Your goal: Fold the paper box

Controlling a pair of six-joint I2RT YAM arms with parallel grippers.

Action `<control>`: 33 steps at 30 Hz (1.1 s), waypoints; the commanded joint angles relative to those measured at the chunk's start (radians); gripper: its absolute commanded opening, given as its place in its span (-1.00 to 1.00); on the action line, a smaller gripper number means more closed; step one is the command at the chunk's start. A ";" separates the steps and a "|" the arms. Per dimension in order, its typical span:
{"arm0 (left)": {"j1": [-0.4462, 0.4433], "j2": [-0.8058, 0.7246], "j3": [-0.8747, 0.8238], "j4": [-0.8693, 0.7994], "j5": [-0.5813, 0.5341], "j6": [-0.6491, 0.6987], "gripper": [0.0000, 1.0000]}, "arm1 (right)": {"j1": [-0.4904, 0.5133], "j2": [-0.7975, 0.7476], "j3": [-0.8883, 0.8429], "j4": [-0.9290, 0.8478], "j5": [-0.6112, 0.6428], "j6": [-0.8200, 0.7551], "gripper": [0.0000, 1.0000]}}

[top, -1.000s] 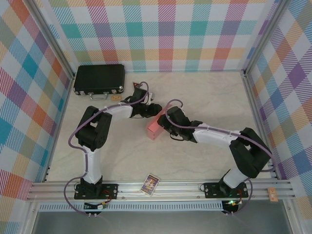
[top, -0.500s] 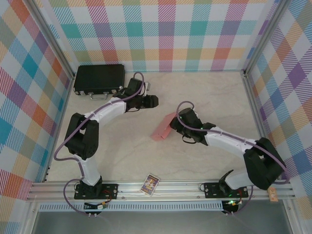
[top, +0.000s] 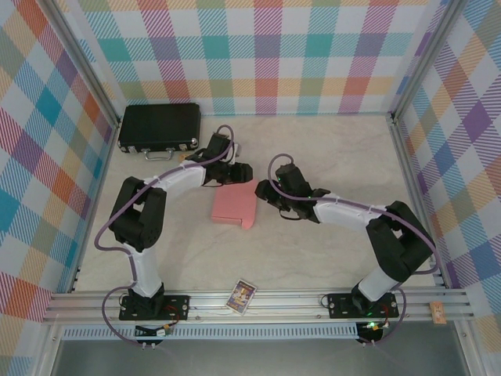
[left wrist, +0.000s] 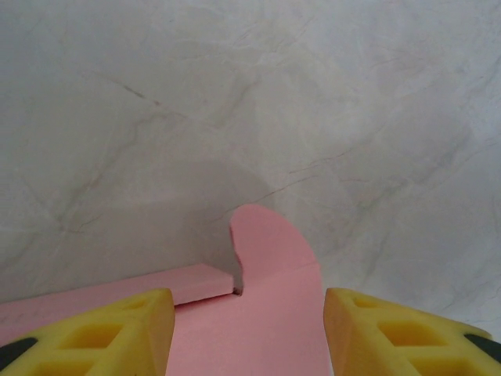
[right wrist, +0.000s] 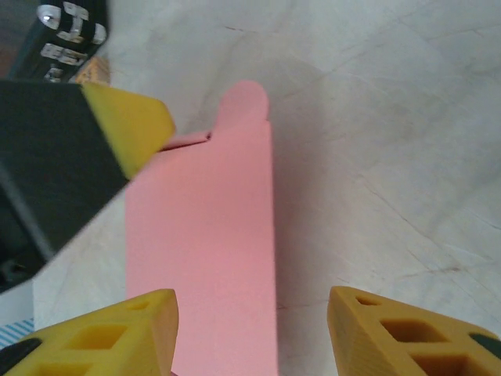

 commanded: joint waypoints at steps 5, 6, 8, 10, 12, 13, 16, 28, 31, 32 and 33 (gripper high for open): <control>0.024 -0.206 -0.118 0.032 -0.188 0.014 0.14 | -0.005 0.031 -0.019 0.022 -0.012 -0.011 0.01; 0.025 -0.229 -0.134 0.028 -0.220 0.016 0.16 | -0.007 0.033 -0.026 0.019 -0.009 -0.013 -0.01; 0.034 -0.263 -0.167 0.000 -0.291 0.008 0.17 | -0.015 0.044 -0.031 -0.018 -0.002 0.001 -0.04; 0.054 -0.277 -0.206 -0.011 -0.280 -0.006 0.14 | -0.020 0.066 -0.037 -0.023 -0.011 -0.002 -0.08; 0.078 -0.278 -0.250 -0.003 -0.221 -0.026 0.12 | -0.029 0.096 -0.033 -0.028 -0.039 0.000 -0.14; 0.089 -0.273 -0.272 0.013 -0.171 -0.029 0.09 | -0.032 0.113 -0.031 -0.024 -0.054 0.000 -0.17; 0.096 -0.249 -0.316 0.053 -0.081 -0.039 -0.07 | -0.036 0.151 -0.028 -0.009 -0.077 0.010 -0.26; 0.138 -0.175 -0.380 0.116 -0.040 -0.077 -0.51 | -0.073 0.295 -0.055 0.275 -0.300 0.048 -0.43; 0.156 -0.171 -0.404 0.138 -0.032 -0.086 -0.60 | -0.073 0.313 -0.067 0.341 -0.334 0.061 -0.43; 0.160 -0.166 -0.409 0.138 -0.036 -0.086 -0.62 | -0.073 0.317 -0.070 0.362 -0.347 0.064 -0.42; 0.163 -0.160 -0.412 0.138 -0.039 -0.085 -0.62 | -0.074 0.319 -0.070 0.377 -0.359 0.062 -0.42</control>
